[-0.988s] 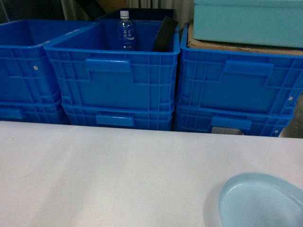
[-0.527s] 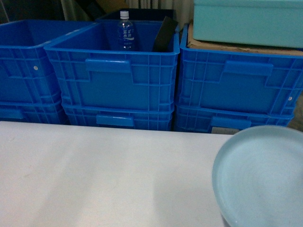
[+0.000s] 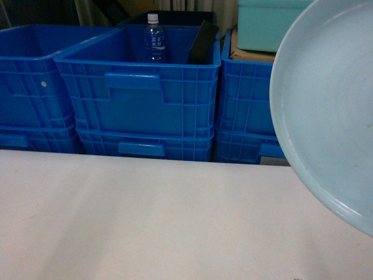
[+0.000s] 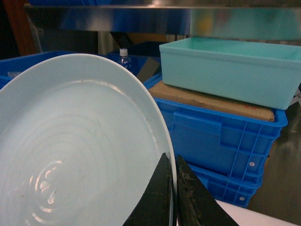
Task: Place blue tray on left shelf second layer neatly
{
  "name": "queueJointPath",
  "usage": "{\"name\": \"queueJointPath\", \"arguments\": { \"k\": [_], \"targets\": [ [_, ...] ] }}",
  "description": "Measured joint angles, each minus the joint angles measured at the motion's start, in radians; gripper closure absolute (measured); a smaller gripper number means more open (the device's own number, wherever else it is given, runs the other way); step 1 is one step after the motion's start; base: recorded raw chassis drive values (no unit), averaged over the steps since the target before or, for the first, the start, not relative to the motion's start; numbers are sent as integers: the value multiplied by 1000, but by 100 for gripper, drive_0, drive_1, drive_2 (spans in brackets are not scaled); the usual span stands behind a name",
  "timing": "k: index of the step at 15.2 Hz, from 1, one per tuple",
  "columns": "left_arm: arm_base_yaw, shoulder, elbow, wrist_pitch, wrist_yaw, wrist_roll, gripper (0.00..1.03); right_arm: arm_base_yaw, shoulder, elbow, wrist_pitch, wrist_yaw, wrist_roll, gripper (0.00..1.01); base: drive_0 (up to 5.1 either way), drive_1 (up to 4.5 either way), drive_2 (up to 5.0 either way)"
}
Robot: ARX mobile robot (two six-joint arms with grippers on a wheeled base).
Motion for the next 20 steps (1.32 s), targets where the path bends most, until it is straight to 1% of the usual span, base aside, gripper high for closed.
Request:
{"name": "queueJointPath", "arguments": {
  "k": [1,3,5,6,7,8,9,10,11,15,20],
  "targets": [
    [0,0,0,0,0,0,5,8,-100,0,-74,-1,23,99,0,0,0],
    [0,0,0,0,0,0,5,28,-324,-16,-253,2,50,99,0,0,0],
    [0,0,0,0,0,0,5,71,-524,-23,-447,14,52,99,0,0,0],
    [0,0,0,0,0,0,5,74,-608,-24,-521,16,55,99,0,0,0],
    [0,0,0,0,0,0,5,56,-661,-28,-560,16,64,99,0,0,0],
    [0,0,0,0,0,0,5,45,-673,-30,-561,18,67,99,0,0,0],
    [0,0,0,0,0,0,5,51,-671,-34,-553,22,69,99,0,0,0],
    [0,0,0,0,0,0,5,68,-672,-40,-548,41,65,99,0,0,0],
    [0,0,0,0,-1,0,5,99,-679,-44,-542,86,46,99,0,0,0],
    [0,0,0,0,0,0,5,99,-682,-47,-542,91,27,99,-28,-28,-28],
    [1,0,0,0,0,0,5,99,-683,-48,-542,92,24,99,-171,-171,-171]
  ]
}}
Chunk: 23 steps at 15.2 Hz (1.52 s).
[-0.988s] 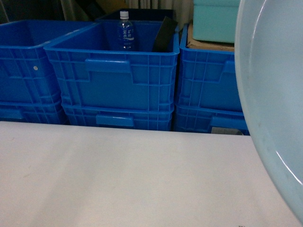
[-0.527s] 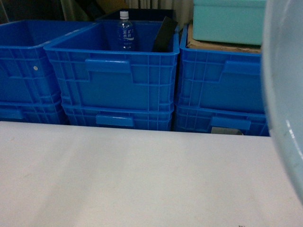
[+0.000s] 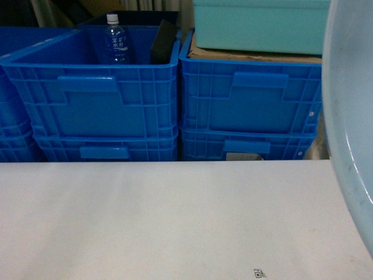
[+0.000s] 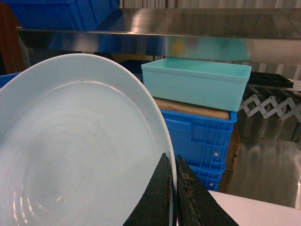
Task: Place blue tray on left shelf second layer neatly
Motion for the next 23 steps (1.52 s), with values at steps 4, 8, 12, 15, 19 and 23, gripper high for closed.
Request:
{"name": "queueJointPath", "arguments": {
  "k": [4,8,12,15,19,23],
  "targets": [
    [0,0,0,0,0,0,5,0,0,0,0,0,0,99,-153,-153,-153],
    [0,0,0,0,0,0,5,0,0,0,0,0,0,99,-147,-147,-147],
    [0,0,0,0,0,0,5,0,0,0,0,0,0,99,-145,-145,-145],
    [0,0,0,0,0,0,5,0,0,0,0,0,0,99,-145,-145,-145],
    [0,0,0,0,0,0,5,0,0,0,0,0,0,99,-147,-147,-147],
    [0,0,0,0,0,0,5,0,-1,0,0,0,0,99,-164,-164,-164]
  ]
}}
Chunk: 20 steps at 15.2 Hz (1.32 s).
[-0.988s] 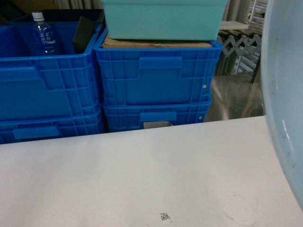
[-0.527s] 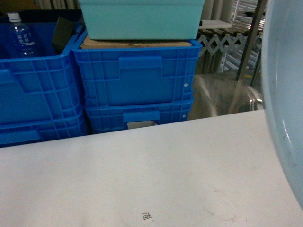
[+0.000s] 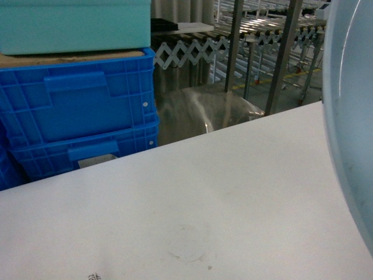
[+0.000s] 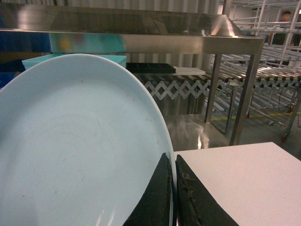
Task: Place blue tray on left shelf second layer neatly
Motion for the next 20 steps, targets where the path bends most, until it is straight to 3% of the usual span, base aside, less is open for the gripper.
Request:
{"name": "queueJointPath", "arguments": {
  "k": [20],
  "targets": [
    [0,0,0,0,0,0,5,0,0,0,0,0,0,99,-156,-156,-156]
  ]
}}
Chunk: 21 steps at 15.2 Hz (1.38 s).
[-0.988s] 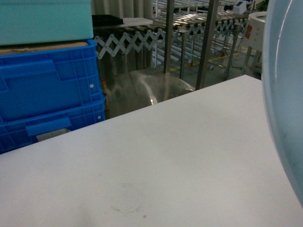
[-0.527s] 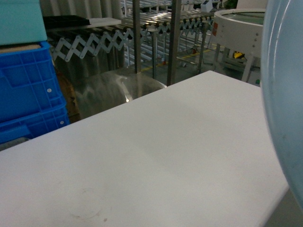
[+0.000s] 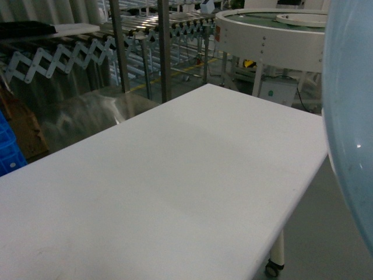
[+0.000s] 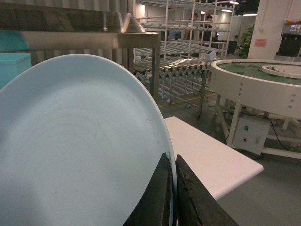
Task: Place blue tray on left shelf second layer neatly
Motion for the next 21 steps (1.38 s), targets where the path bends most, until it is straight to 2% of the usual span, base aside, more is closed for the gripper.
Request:
{"name": "queueJointPath", "arguments": {
  "k": [21],
  "targets": [
    [0,0,0,0,0,0,5,0,0,0,0,0,0,99,-161,-161,-161]
  ]
}}
